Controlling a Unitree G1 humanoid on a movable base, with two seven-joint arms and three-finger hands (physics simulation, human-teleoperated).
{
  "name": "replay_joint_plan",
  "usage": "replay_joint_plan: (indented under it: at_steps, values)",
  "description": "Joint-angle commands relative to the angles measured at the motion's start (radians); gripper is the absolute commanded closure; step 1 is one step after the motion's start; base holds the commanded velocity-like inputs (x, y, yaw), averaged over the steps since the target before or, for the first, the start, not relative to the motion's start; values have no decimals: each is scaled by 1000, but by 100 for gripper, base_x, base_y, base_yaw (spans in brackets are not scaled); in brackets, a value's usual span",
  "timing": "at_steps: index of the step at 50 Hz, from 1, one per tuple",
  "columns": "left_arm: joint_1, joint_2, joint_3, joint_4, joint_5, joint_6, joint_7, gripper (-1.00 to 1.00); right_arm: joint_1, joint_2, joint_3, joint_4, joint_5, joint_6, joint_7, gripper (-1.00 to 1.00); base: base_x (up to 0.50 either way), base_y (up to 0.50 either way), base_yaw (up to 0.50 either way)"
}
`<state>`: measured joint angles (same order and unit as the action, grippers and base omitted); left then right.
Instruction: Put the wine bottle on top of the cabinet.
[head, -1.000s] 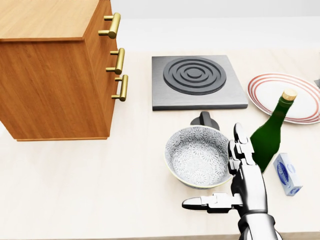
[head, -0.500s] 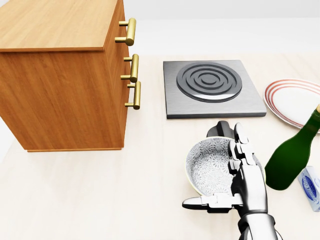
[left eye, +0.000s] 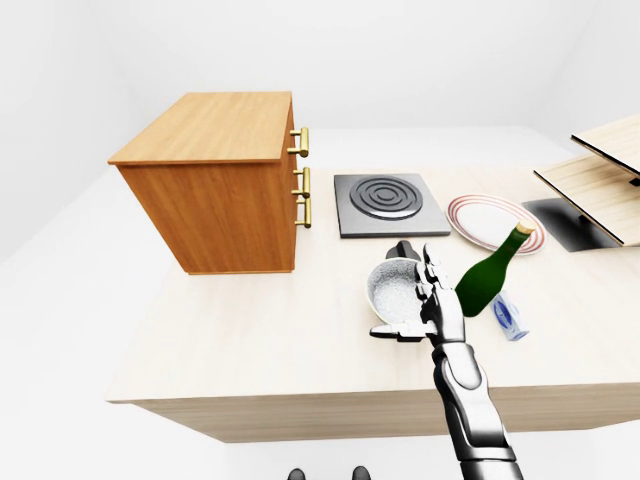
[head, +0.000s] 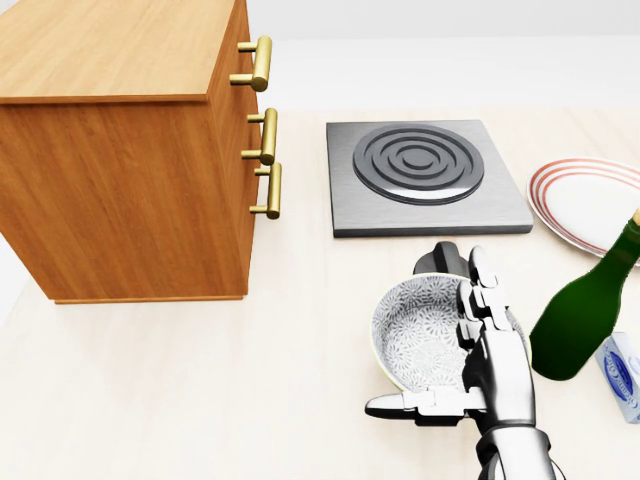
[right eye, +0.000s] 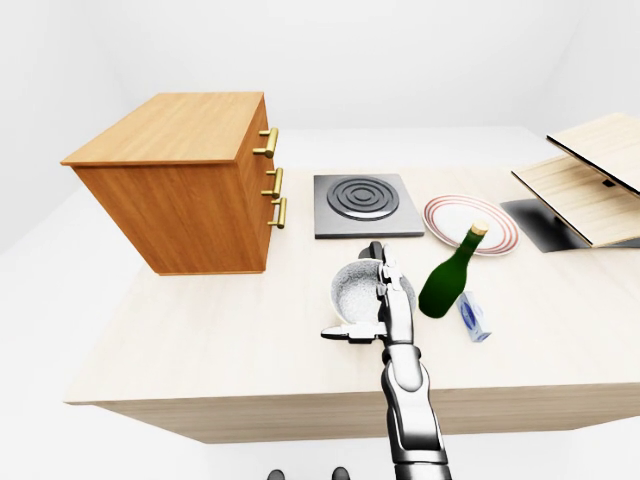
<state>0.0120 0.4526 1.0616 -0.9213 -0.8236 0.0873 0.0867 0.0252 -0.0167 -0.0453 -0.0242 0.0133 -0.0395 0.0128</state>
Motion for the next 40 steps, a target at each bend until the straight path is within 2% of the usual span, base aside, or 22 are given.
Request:
replay_joint_plan:
  at_steps: [1, 7, 9, 18, 40]
  values:
    - [3, -4, -4, -2, 5, 0, -4, -100, -3, -1, 2, 7, -12, 0, -8, -100, 0, 0, 0]
    - [3, -7, -3, -1, 5, 0, -4, -100, -3, 0, -3, 7, -8, 7, -12, -100, 0, 0, 0]
    - [3, -9, -7, -3, 11, 0, -6, -100, 5, 1, -1, -6, 3, -6, -1, -100, 0, 0, 0]
    - [1, -12, -13, -2, 16, 0, -8, -100, -2, 0, -3, 4, 2, 1, -6, -100, 42, 0, 0]
    - [0, -15, -17, -1, 24, 0, -11, -100, -5, 0, -7, 4, 4, 1, -8, -100, 0, 7, 0]
